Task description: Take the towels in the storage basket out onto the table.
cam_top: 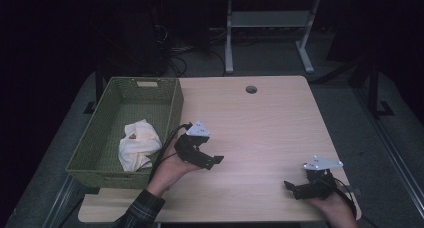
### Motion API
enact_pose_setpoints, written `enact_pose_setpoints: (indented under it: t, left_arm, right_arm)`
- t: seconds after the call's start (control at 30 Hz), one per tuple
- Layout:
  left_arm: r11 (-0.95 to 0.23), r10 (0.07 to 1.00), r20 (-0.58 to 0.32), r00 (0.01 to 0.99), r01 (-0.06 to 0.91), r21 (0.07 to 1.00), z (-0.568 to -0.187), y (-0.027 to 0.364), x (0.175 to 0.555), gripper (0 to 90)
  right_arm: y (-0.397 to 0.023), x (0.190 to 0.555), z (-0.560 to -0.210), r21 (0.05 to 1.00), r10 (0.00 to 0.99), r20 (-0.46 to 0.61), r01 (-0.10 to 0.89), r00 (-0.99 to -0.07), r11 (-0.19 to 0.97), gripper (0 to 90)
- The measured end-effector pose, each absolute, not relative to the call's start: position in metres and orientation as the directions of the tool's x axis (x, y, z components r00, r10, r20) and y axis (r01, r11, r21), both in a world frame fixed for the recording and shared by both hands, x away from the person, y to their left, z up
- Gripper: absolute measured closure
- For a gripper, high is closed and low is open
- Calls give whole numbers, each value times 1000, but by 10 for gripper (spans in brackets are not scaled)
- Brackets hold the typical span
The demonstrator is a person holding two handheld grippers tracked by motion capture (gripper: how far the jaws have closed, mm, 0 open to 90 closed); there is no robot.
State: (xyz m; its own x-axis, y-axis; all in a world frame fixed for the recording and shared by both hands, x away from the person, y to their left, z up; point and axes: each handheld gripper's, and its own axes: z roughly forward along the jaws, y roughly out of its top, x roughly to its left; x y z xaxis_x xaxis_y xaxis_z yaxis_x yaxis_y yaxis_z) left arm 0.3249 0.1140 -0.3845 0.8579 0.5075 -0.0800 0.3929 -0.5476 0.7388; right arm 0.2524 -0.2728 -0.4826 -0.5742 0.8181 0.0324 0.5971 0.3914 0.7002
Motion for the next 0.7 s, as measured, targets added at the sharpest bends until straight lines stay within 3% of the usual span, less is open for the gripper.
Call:
enact_pose_setpoints:
  t: [0.7]
  left_arm:
    - [-529,521,-64,851,381,758,-352,134,339,132]
  right_arm:
    - [-273,252,-483,700,818,31,596,-575,392,17]
